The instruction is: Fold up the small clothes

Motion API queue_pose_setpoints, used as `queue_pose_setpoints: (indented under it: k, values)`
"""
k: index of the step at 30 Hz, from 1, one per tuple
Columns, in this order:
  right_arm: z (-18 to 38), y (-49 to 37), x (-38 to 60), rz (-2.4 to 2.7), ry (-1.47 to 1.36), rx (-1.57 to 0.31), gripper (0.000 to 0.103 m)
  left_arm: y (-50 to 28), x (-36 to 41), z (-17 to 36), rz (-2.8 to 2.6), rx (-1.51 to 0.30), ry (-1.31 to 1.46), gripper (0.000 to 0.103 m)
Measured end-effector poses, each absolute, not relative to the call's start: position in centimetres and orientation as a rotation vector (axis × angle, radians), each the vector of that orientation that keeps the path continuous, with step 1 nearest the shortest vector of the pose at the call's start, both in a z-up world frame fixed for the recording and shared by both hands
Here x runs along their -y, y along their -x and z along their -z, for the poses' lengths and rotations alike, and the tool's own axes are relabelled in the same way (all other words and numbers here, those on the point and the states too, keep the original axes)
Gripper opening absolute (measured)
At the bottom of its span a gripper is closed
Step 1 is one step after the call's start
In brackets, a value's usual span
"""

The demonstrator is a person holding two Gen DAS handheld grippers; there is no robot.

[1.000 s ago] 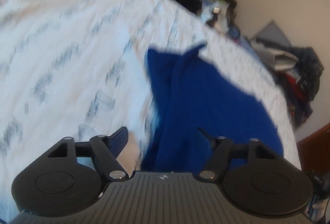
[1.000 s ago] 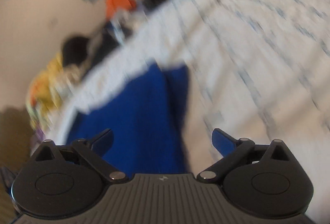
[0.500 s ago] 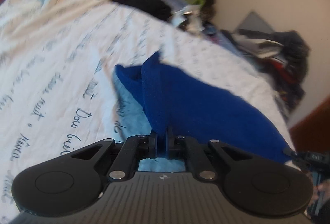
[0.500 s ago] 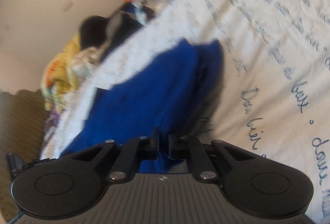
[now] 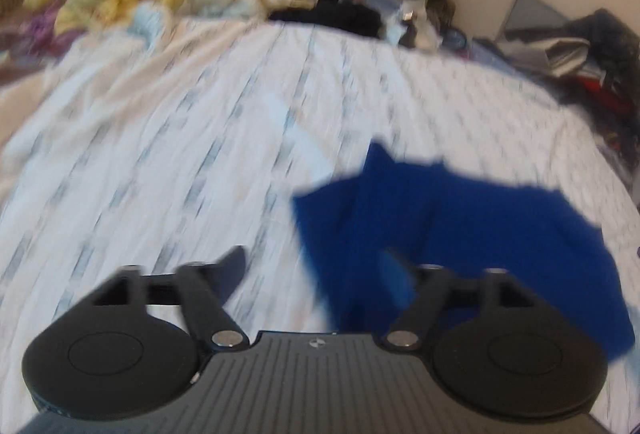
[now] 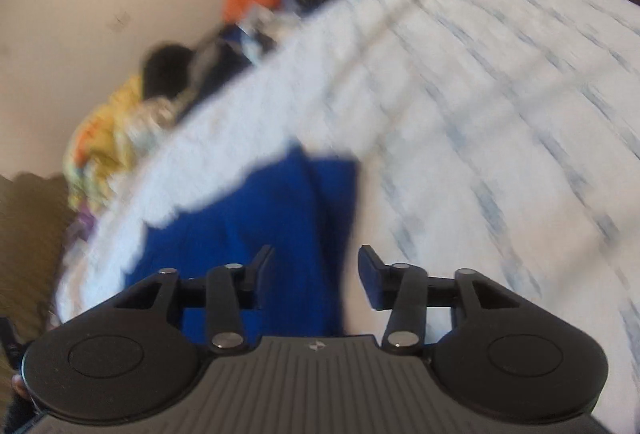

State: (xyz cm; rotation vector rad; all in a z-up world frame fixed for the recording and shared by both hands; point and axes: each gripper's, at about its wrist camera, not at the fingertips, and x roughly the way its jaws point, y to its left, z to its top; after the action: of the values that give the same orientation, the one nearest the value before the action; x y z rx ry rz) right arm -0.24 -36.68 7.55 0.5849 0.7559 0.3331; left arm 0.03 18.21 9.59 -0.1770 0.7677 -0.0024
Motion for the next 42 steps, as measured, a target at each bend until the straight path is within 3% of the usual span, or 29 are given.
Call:
queue_pose_setpoints:
  k: [2, 7, 8, 9, 10, 11, 13, 15, 19, 20, 21, 23, 25, 26, 28, 29, 30, 31, 33, 35, 37, 39, 42]
  values:
    - [-7.7, -3.8, 35.3, -0.375, -0.595, -0.752, 0.047, -4.4, -15.3, -9.7, 0.014, -0.755, 0.120, 0.079]
    - [-5.8, -13.4, 29.3, -0.355, -0.444, -0.871, 0.047, -12.7, -9.9, -5.3, -0.030, -0.877, -0.044, 0.051]
    - [-5.4, -14.5, 28.2, -0.335, -0.401, -0.882, 0.046, -12.8, -9.4, -4.9, -0.015, -0.842, -0.062, 0.036]
    - [-5.1, -15.3, 27.3, -0.319, -0.370, -0.888, 0.043, -12.8, -9.0, -4.9, 0.002, -0.824, -0.087, 0.011]
    - [-4.7, -15.8, 26.7, -0.329, -0.348, -0.885, 0.012, -12.7, -8.5, -5.2, -0.005, -0.810, -0.112, 0.010]
    - [-4.1, -15.9, 26.1, -0.352, -0.311, -0.884, 0.005, -12.2, -8.3, -5.8, -0.030, -0.765, -0.127, 0.010]
    - [-4.6, -15.0, 25.3, -0.343, -0.217, -0.821, 0.005, -11.0, -8.6, -6.4, -0.035, -0.689, -0.139, 0.010]
    - [-5.6, -13.5, 26.9, -0.322, -0.236, -0.714, 0.005, -11.5, -8.6, -4.3, -0.046, -0.753, -0.187, 0.010]
    - [-3.0, -13.5, 27.8, -0.286, -0.289, -0.752, 0.009, -9.4, -8.0, -4.7, -0.063, -0.680, -0.201, 0.022]
    - [-3.5, -13.3, 27.6, -0.274, -0.280, -0.763, 0.014, -8.6, -8.1, -5.8, -0.060, -0.650, -0.165, 0.037]
    - [-4.2, -12.9, 27.5, -0.259, -0.279, -0.759, 0.018, -7.7, -8.0, -6.9, -0.061, -0.605, -0.127, 0.060]
    - [-6.4, -11.2, 27.2, -0.196, -0.280, -0.677, 0.047, -5.9, -7.2, -8.4, -0.041, -0.520, -0.043, 0.087]
    - [-7.5, -9.3, 26.1, -0.229, -0.298, -0.562, 0.070, -6.3, -5.0, -8.4, 0.022, -0.552, -0.040, 0.083]
    - [-7.6, -9.2, 24.8, -0.285, -0.279, -0.552, 0.068, -7.0, -3.7, -7.7, 0.051, -0.593, -0.052, 0.076]
    - [-6.7, -10.1, 21.9, -0.306, -0.208, -0.599, 0.067, -8.4, -2.6, -5.5, 0.065, -0.688, -0.081, 0.075]
    - [-5.7, -10.8, 20.8, -0.301, -0.162, -0.640, 0.067, -9.2, -2.5, -4.0, 0.039, -0.742, -0.117, 0.081]
    - [-4.4, -11.5, 20.2, -0.278, -0.111, -0.699, 0.067, -8.7, -3.7, -3.0, 0.027, -0.688, -0.106, 0.100]
    - [-3.1, -11.8, 20.4, -0.247, -0.074, -0.735, 0.067, -8.7, -4.6, -2.5, -0.002, -0.688, -0.112, 0.103]
    - [-1.6, -10.1, 22.4, -0.279, -0.014, -0.628, 0.067, -9.4, -7.3, -2.3, -0.009, -0.714, -0.004, 0.103]
    - [-1.6, -9.9, 24.2, -0.320, -0.114, -0.624, 0.067, -10.0, -7.5, -2.1, -0.037, -0.720, 0.002, 0.103]
    - [-1.7, -10.0, 23.0, -0.305, -0.043, -0.628, 0.067, -9.8, -6.5, -2.4, -0.071, -0.708, -0.053, 0.103]
    - [-2.1, -9.8, 21.4, -0.274, 0.059, -0.639, 0.067, -7.7, -5.6, -3.6, -0.091, -0.681, -0.091, 0.092]
    - [-4.2, -7.4, 21.4, -0.226, -0.035, -0.681, 0.069, -2.5, -4.4, -5.6, 0.014, -0.633, -0.052, 0.101]
